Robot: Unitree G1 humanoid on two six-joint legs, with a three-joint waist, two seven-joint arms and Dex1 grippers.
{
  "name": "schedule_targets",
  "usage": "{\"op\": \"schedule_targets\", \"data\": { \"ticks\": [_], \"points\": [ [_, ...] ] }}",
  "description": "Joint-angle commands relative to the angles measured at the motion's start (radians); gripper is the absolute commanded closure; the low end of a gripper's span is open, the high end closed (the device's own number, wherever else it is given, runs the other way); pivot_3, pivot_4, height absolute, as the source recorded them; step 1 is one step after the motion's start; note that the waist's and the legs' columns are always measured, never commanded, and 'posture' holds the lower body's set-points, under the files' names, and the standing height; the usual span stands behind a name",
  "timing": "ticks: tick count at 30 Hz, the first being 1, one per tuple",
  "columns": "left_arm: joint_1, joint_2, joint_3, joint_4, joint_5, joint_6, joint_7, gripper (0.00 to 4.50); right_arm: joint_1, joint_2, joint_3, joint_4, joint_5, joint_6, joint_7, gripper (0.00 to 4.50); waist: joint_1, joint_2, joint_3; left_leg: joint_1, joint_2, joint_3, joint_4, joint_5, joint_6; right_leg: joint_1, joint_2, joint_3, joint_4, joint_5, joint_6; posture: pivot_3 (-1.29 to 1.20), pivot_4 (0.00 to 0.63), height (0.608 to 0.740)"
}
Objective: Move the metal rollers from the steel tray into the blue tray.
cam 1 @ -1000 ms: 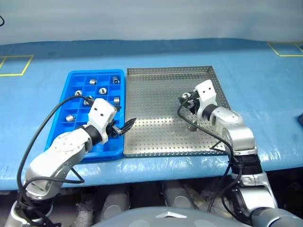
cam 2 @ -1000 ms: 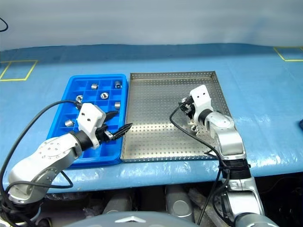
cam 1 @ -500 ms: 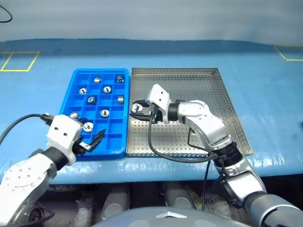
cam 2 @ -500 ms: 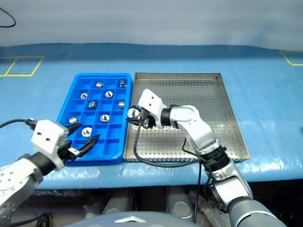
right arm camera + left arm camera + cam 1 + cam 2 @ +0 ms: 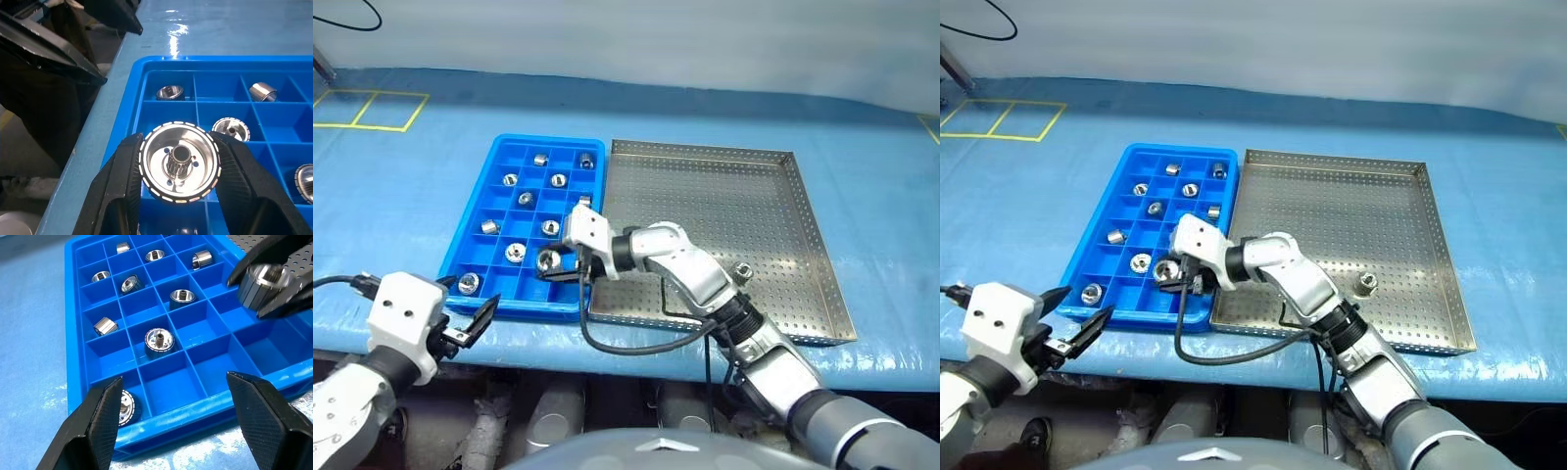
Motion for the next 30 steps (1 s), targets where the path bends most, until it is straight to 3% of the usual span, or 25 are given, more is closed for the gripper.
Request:
{"op": "schedule_targets", "data": {
  "ticks": [1,19,25,30],
  "points": [
    [0.007,0.018,-0.002,-0.030,-0.018,-0.037,0.033,0.81,-0.023,0.035,0.006,0.035,-0.013,-0.032,-0.001,2.79,0.004,0.000,0.000,0.000,0.000,0.000,0.000,0.000,0.000,0.000,0.000,0.000,0.000,0.000,0.000,0.19,0.150,0.740],
    [-0.065,0.038,-0.072,-0.030,-0.032,-0.007,0.080,0.81,-0.043,0.131,0.013,0.161,-0.082,-0.043,-0.026,2.79,0.005,0.000,0.000,0.000,0.000,-0.002,-0.003,0.001,-0.002,0.000,0.000,-0.004,0.000,-0.002,-0.003,0.17,0.150,0.740],
    [-0.091,0.034,-0.073,-0.030,-0.028,0.016,0.075,0.81,-0.041,0.130,-0.001,0.152,-0.081,-0.050,-0.036,0.87,0.005,0.000,0.000,0.000,0.000,-0.003,-0.003,0.001,-0.003,0.000,0.000,-0.005,0.000,-0.002,-0.003,0.16,0.150,0.740],
    [-0.141,0.027,-0.095,-0.030,-0.025,0.044,0.068,0.81,-0.035,0.124,-0.063,0.065,-0.049,-0.026,-0.072,0.87,0.004,0.001,0.000,0.000,0.000,-0.003,-0.003,0.001,-0.003,0.000,0.000,-0.005,0.000,-0.002,-0.004,0.14,0.150,0.740]
  ]
}}
